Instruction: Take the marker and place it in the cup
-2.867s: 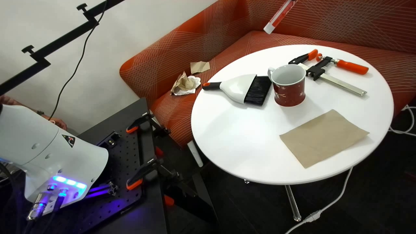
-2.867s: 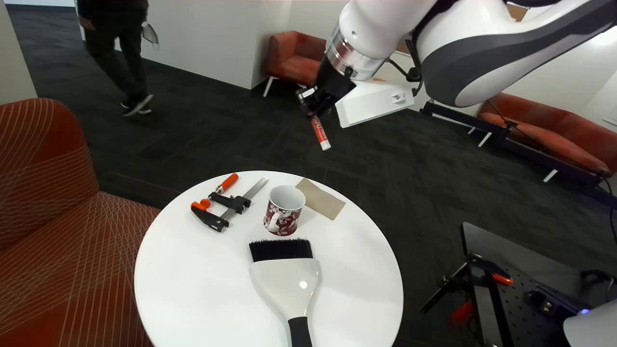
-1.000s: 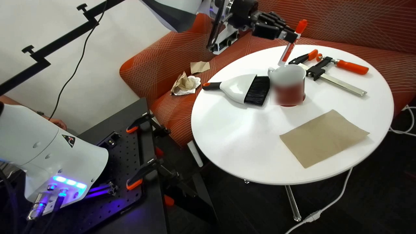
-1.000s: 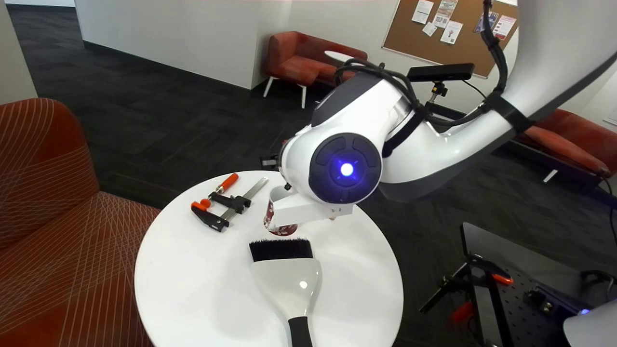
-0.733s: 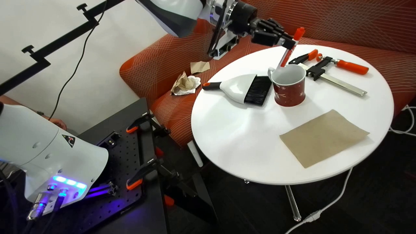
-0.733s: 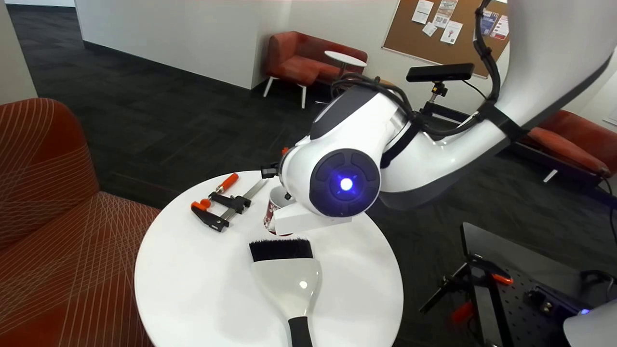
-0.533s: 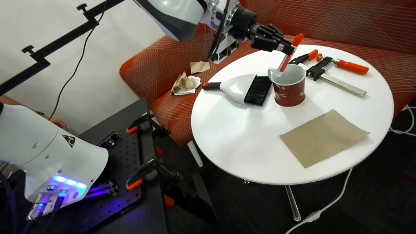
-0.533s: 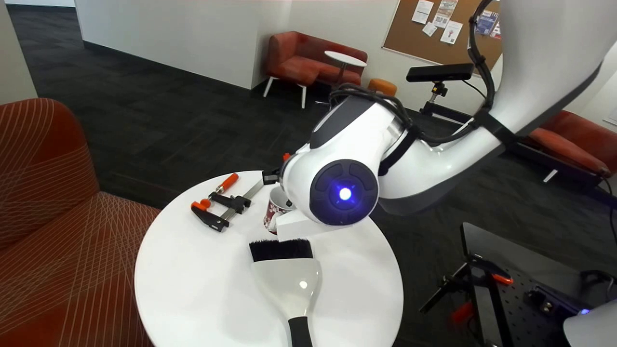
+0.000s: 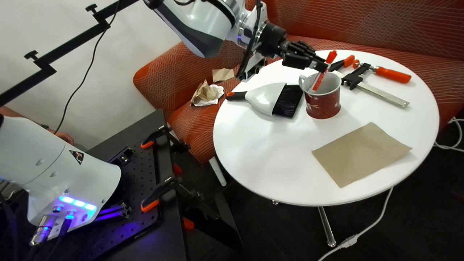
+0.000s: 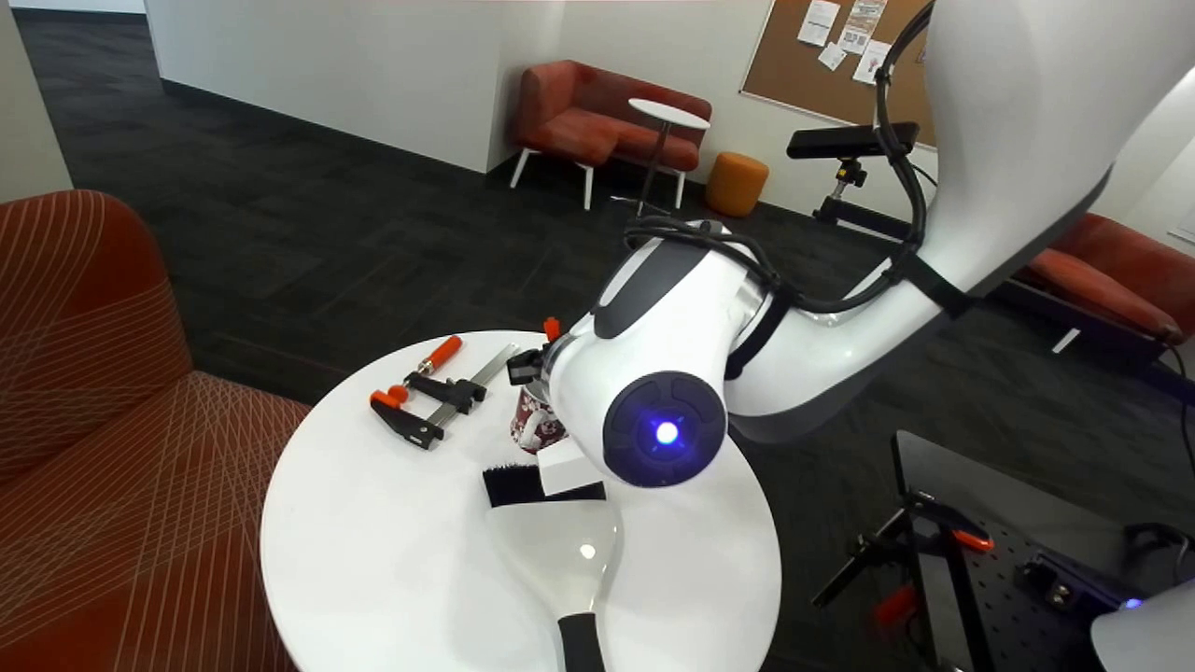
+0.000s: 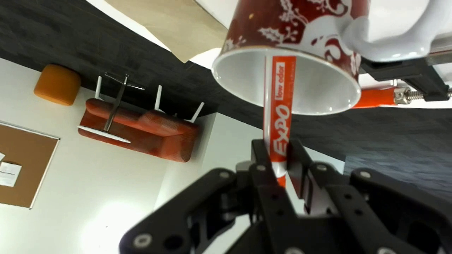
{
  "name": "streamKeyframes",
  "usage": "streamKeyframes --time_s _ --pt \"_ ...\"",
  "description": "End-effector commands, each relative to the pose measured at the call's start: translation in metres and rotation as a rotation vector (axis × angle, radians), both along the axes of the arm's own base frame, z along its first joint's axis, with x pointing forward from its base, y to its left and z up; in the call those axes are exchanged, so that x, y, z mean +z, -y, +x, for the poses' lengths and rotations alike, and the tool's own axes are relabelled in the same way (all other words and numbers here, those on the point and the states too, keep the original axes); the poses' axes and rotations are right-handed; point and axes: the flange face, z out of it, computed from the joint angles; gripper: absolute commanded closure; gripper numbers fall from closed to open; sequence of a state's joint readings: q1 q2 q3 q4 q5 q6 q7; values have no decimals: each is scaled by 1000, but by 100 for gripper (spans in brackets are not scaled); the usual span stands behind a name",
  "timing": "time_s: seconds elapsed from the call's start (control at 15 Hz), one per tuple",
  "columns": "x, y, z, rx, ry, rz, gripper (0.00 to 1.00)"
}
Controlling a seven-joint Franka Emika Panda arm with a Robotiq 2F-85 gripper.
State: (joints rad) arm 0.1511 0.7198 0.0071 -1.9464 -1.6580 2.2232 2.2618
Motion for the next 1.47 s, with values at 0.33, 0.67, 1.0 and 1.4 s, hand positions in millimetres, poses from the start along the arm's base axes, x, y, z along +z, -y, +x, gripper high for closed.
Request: streamKeyframes --time_s 0.33,0.67,1.0,1.4 --pt "-9 -3 3 -15 17 -38 42" --pt "21 -7 5 -31 74 -60 4" --pt "63 -7 9 -39 137 -55 0" --pt "78 -8 21 -28 139 -46 0"
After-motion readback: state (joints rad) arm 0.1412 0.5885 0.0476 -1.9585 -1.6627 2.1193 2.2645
